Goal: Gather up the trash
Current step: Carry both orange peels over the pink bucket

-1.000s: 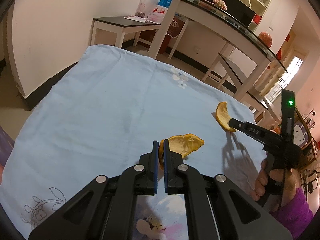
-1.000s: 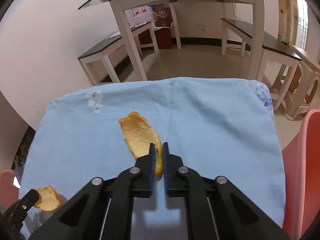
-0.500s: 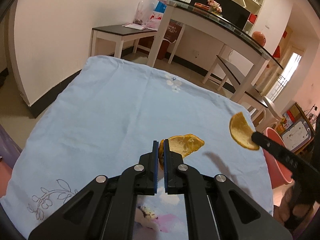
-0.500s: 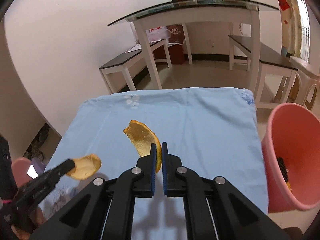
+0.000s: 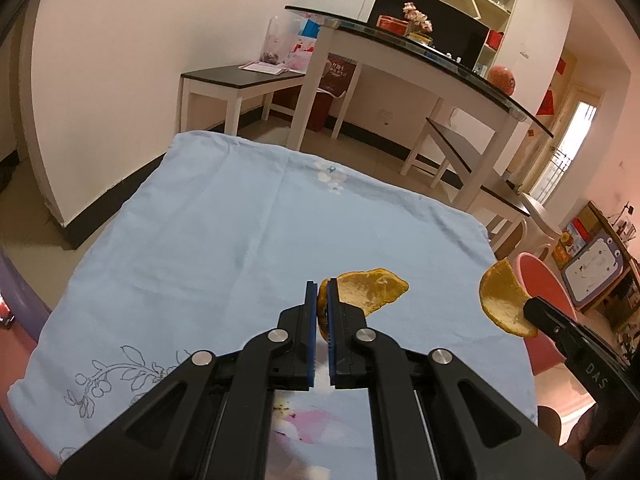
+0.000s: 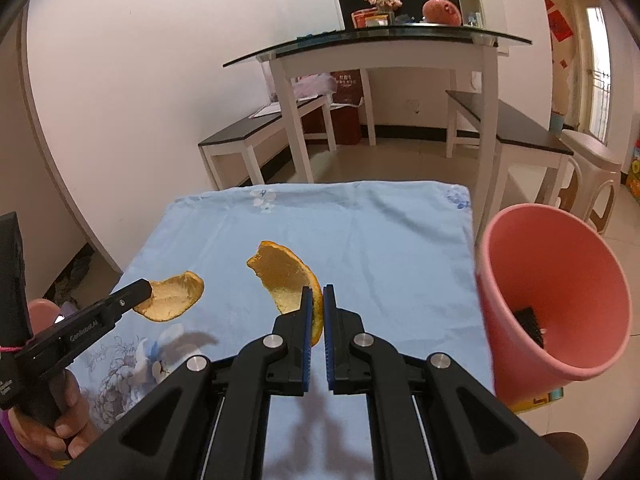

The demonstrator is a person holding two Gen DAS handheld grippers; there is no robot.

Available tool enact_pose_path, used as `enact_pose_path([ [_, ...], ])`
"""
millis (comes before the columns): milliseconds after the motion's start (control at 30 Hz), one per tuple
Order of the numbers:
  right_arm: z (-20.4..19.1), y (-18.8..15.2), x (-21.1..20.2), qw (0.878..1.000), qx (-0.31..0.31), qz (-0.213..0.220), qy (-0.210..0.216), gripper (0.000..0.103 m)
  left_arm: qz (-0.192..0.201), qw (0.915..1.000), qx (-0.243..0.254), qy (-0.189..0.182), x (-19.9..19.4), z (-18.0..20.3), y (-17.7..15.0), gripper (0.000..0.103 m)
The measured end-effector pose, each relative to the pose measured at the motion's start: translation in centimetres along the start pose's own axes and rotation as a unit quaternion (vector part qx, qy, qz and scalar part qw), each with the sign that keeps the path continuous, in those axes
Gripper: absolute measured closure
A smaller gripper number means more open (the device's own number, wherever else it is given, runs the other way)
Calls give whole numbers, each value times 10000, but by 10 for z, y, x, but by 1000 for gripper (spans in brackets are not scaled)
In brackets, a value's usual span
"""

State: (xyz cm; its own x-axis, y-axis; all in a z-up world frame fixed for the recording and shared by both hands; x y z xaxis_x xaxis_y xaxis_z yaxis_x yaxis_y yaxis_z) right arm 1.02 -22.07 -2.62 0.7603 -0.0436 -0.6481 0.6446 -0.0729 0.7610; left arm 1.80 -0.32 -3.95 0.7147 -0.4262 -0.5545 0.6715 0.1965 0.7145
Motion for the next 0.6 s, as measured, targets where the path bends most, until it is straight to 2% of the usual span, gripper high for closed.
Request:
enact_pose_path([
  [600, 56, -12, -35, 9979, 404, 310, -399, 98, -13, 9982, 508, -303, 0, 58, -7, 99],
])
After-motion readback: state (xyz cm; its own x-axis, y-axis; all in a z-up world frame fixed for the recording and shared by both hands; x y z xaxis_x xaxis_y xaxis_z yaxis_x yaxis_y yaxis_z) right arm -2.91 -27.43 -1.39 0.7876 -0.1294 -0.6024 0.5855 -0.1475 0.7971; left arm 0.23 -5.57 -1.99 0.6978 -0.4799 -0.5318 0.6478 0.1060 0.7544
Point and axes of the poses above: each gripper's, at about its wrist camera, not at the fingertips, and x roughly the way its jaws point, z to its right, y to its top, the point moved 1 cm from there along x, roughly the way its jaws point, and after that the axes turned 15 degrees about -y, right-handed, at the moved point
